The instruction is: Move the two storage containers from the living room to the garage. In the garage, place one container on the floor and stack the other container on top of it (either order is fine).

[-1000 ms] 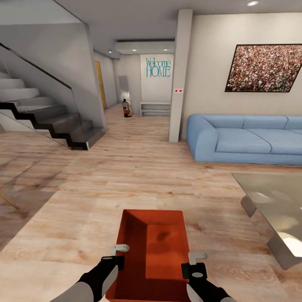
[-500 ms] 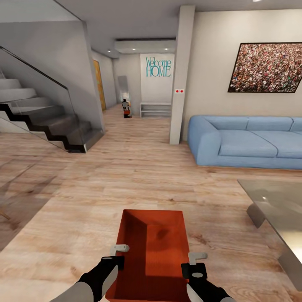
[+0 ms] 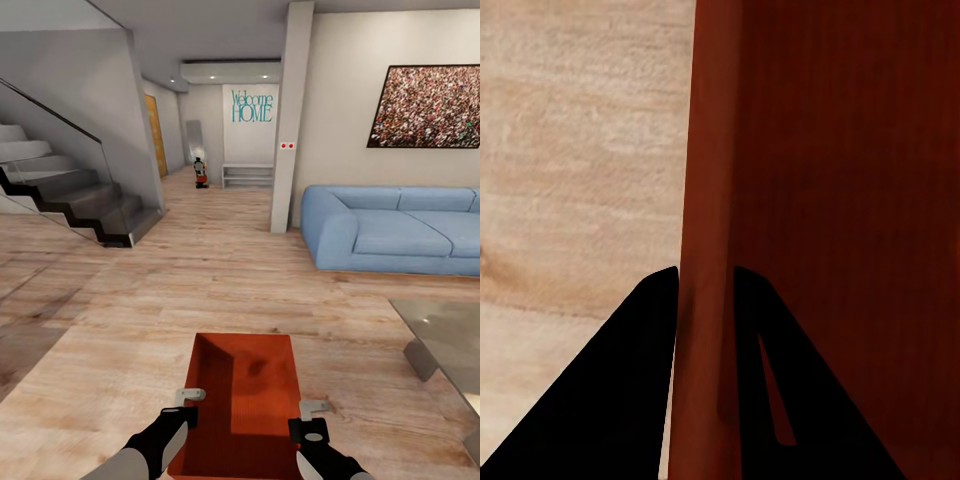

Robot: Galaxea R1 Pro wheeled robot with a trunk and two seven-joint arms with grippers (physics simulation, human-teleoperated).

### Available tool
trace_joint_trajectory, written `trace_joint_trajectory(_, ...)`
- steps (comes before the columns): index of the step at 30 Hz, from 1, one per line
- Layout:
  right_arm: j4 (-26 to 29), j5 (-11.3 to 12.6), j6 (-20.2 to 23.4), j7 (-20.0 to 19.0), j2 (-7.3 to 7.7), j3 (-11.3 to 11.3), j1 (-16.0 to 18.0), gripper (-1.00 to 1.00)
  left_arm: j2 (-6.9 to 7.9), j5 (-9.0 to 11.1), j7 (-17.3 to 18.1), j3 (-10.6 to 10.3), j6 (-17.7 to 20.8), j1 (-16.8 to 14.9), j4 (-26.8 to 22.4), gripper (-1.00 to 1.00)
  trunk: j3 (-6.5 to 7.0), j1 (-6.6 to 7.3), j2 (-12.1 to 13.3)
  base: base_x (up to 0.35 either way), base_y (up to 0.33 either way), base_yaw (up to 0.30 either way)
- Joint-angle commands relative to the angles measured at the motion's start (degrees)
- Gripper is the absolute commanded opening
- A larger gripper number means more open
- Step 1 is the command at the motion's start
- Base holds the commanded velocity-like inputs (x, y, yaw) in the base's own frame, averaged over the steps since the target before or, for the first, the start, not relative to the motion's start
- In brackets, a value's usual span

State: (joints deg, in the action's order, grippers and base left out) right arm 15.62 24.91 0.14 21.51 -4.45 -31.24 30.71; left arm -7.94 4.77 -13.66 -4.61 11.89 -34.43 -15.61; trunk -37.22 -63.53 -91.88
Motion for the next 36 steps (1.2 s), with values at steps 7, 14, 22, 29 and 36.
trace_joint_trajectory(7, -0.77, 0.93, -0.05, 0.57, 0.14, 0.23, 0.05, -1.0, 0.47, -1.25, -0.75, -0.49, 0.51, -0.02, -0.29, -1.0, -0.05, -0.03, -0.02, 0.321, 0.0, 0.0)
trace_joint_trajectory(14, -0.77, 0.93, -0.02, 0.56, 0.2, 0.22, 0.05, -1.0, 0.47, -1.25, -0.75, -0.49, 0.51, -0.02, -0.29, -1.0, -0.05, -0.03, -0.02, 0.321, 0.0, 0.112)
trace_joint_trajectory(22, -0.77, 0.93, -0.05, 0.56, 0.23, 0.22, 0.05, -1.0, 0.47, -1.25, -0.75, -0.44, 0.51, -0.02, -0.29, -1.0, -0.05, -0.03, -0.02, 0.322, 0.0, 0.264)
trace_joint_trajectory(29, -0.77, 0.96, -0.05, 0.56, 0.23, 0.22, 0.05, -1.0, 0.47, -1.25, -0.75, -0.45, 0.51, -0.02, -0.29, -1.0, -0.05, -0.03, -0.02, 0.322, 0.0, 0.09)
trace_joint_trajectory(36, -0.77, 0.94, -0.05, 0.56, 0.23, 0.22, 0.05, -1.0, 0.47, -1.25, -0.75, -0.46, 0.51, -0.02, -0.29, -1.0, -0.05, -0.03, -0.02, 0.321, 0.0, 0.002)
